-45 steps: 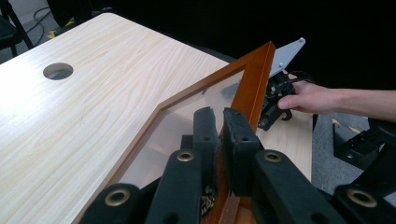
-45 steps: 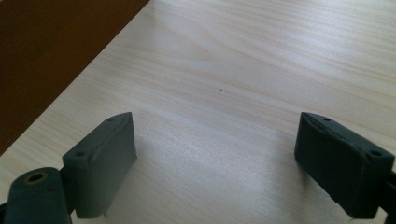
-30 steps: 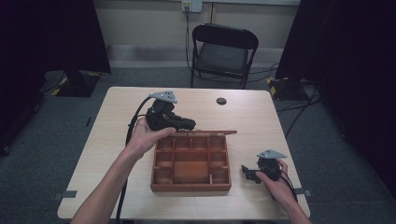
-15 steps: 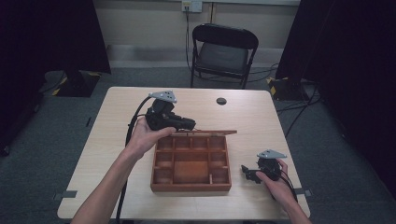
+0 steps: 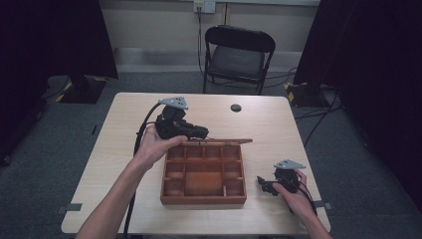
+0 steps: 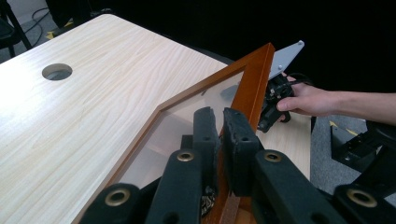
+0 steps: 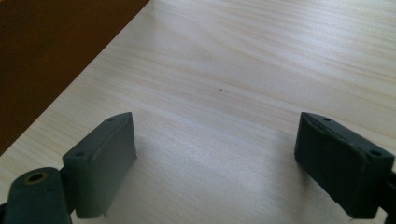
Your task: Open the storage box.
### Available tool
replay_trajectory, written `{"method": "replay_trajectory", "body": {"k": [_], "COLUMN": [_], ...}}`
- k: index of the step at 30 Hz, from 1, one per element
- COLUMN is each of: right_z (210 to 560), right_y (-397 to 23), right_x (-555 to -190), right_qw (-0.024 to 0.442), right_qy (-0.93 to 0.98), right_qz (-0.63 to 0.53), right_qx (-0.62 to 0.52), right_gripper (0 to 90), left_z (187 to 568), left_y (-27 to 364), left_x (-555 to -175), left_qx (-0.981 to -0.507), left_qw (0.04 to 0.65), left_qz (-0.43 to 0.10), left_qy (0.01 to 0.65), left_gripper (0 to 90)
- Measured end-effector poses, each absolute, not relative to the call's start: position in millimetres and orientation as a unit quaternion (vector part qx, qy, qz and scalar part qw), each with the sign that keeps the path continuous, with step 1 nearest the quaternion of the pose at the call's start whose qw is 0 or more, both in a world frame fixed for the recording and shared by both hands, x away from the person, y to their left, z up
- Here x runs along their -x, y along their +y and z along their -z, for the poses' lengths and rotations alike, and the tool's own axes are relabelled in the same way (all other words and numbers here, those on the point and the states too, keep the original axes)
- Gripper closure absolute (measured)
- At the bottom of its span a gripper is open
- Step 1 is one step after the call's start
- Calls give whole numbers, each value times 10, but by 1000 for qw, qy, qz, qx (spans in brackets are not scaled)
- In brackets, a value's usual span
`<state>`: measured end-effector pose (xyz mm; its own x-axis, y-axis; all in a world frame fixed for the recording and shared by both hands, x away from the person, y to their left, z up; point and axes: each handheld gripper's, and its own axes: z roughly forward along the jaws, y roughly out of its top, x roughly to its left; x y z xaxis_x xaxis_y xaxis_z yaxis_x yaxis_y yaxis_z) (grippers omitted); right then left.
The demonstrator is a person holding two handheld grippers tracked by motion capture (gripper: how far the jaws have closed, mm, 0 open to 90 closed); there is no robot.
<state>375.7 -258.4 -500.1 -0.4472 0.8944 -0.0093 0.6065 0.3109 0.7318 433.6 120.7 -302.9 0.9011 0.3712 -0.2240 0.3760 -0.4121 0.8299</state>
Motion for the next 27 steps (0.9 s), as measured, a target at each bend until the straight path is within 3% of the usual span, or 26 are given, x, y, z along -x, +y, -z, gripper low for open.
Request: {"method": "replay_trajectory", "body": {"k": [27], "right_z": [5001], "right_y": [-2584], "right_x": [-3757], "right_qw": [214], "right_qy": [781], "right_qz": [-337], "right_qx": [-481], "right_gripper": [122], "left_z": [3030], "left_y": [1205], "left_x": [-4336], "left_qx": [-840], "left_qw": [494], "left_qz": [2], "left_qy": [223], "left_gripper": [843]}}
